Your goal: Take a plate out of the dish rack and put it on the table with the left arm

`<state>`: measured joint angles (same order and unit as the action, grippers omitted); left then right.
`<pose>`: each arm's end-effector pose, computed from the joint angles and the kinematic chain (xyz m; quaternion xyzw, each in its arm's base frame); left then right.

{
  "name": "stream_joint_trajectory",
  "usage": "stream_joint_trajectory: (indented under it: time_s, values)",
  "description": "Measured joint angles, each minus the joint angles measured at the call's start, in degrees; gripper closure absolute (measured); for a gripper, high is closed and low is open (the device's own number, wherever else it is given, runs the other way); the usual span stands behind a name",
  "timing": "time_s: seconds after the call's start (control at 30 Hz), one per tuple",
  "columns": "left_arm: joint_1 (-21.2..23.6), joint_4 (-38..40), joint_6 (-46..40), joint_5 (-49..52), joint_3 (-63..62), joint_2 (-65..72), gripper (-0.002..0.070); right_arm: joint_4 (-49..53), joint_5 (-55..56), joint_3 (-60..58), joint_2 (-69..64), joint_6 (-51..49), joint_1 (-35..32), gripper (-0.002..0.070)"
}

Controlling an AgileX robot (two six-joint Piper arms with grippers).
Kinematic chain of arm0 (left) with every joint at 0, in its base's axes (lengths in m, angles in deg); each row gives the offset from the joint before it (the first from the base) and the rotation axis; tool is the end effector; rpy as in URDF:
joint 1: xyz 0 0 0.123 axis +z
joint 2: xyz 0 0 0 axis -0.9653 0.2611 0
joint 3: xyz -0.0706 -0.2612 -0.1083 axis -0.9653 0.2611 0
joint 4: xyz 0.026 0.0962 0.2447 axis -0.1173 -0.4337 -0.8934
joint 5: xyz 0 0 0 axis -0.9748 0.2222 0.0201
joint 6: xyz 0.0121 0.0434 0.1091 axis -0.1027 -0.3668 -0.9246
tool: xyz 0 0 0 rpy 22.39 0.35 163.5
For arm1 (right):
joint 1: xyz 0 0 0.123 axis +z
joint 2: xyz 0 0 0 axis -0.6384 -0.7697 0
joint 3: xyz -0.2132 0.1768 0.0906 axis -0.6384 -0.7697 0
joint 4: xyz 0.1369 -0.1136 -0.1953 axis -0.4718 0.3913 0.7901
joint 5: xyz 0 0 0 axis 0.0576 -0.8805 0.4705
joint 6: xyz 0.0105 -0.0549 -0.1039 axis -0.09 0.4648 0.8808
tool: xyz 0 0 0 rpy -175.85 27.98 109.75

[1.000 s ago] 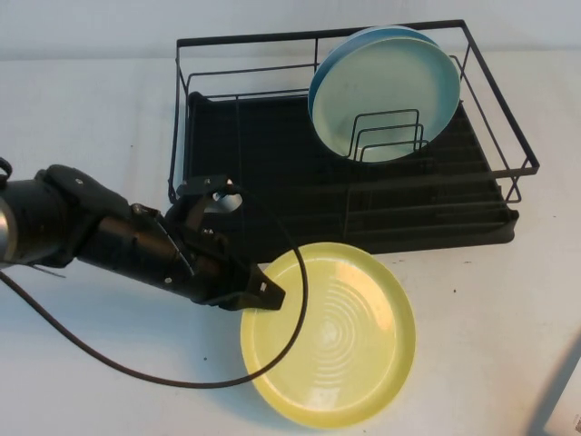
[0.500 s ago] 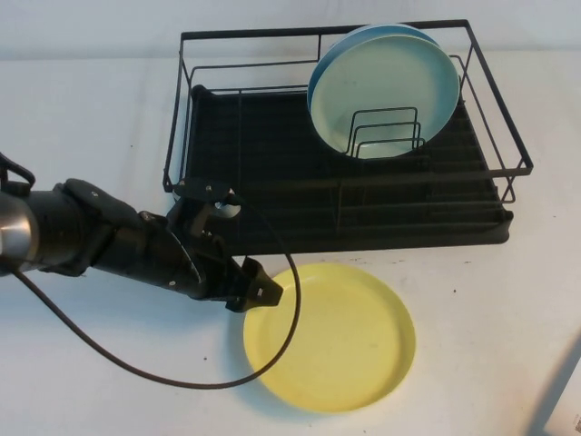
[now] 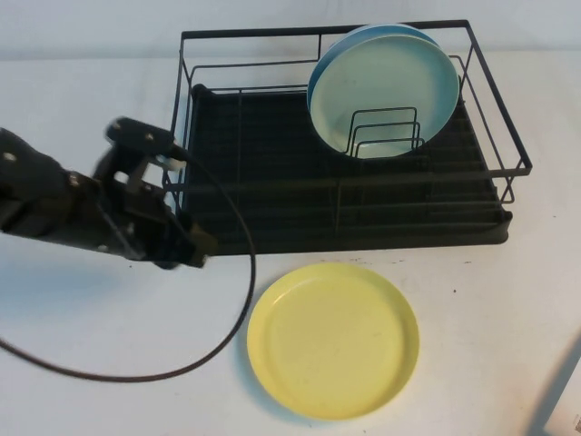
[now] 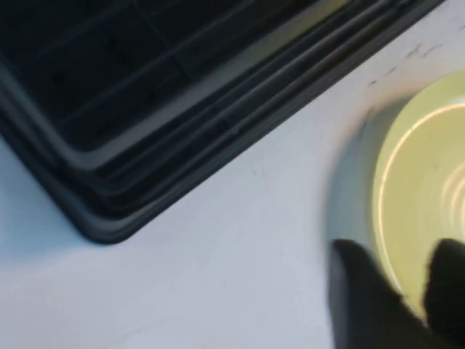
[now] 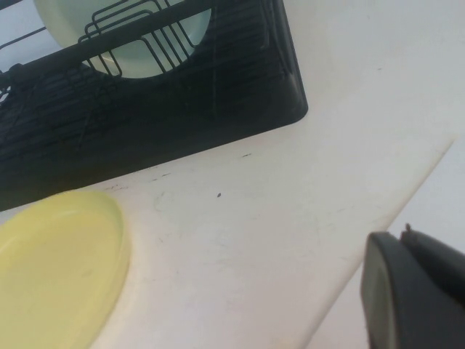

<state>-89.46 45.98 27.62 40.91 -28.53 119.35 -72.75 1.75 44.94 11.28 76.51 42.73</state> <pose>0.3186 -0.1330 0.2196 0.3458 0.8706 -0.1834 0.2981 0.0833 0.0209 0.1651 0.0795 0.7925 0.1779 0.5779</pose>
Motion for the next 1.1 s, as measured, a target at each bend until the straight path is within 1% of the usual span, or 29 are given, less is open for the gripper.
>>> stream_joint_trajectory:
  time_s: [0.03, 0.07, 0.13, 0.2, 0.4, 0.47, 0.6, 0.77, 0.83, 0.97, 1.03, 1.1]
  values:
    - [0.07, -2.73, 1.96, 0.92, 0.00, -2.58, 0.0533, 0.00, 0.00, 0.00, 0.00, 0.00, 0.00, 0.0694]
    - [0.10, -4.74, 3.28, 1.88, 0.00, -5.21, 0.0583, 0.00, 0.00, 0.00, 0.00, 0.00, 0.00, 0.0694]
    - [0.10, -8.89, 6.38, 4.20, 0.30, -10.48, 0.0637, -0.02, 0.00, 0.00, 0.00, 0.00, 0.00, 0.0694]
    - [0.10, -11.20, 8.63, 4.96, 1.50, -15.46, 0.0658, -0.13, 0.00, 0.00, 0.00, 0.00, 0.00, 0.0694]
    - [0.10, -12.82, 11.99, 1.52, 10.52, -32.05, 0.0674, -0.12, 0.00, 0.00, 0.00, 0.00, 0.00, 0.0694]
    - [0.10, -12.96, 12.59, 2.14, 13.75, -36.80, 0.0675, -0.12, 0.00, 0.00, 0.00, 0.00, 0.00, 0.0694]
    - [0.10, -14.00, 12.96, 9.28, 18.08, -44.90, 0.0675, -0.23, 0.00, 0.00, 0.00, 0.00, 0.00, 0.0694]
    - [0.10, -18.41, 14.67, 16.62, 18.33, -52.51, 0.0675, -0.23, 0.00, 0.00, 0.00, 0.00, 0.00, 0.0694]
    - [0.10, -20.74, 17.66, 19.36, 18.33, -55.13, 0.0675, -0.23, 0.00, 0.00, 0.00, 0.00, 0.00, 0.0694]
    - [0.10, -24.39, 26.94, 23.06, 18.45, -59.62, 0.0675, -0.23, 0.00, 0.00, 0.00, 0.00, 0.00, 0.0694]
    - [0.10, -25.53, 29.09, 22.41, 19.79, -62.02, 0.0675, -0.43, 0.00, 0.00, 0.00, 0.00, 0.00, 0.0694]
    - [0.10, -25.58, 29.83, 19.33, 22.16, -64.80, 0.0676, -0.71, 0.00, 0.00, 0.00, 0.00, 0.00, 0.0694]
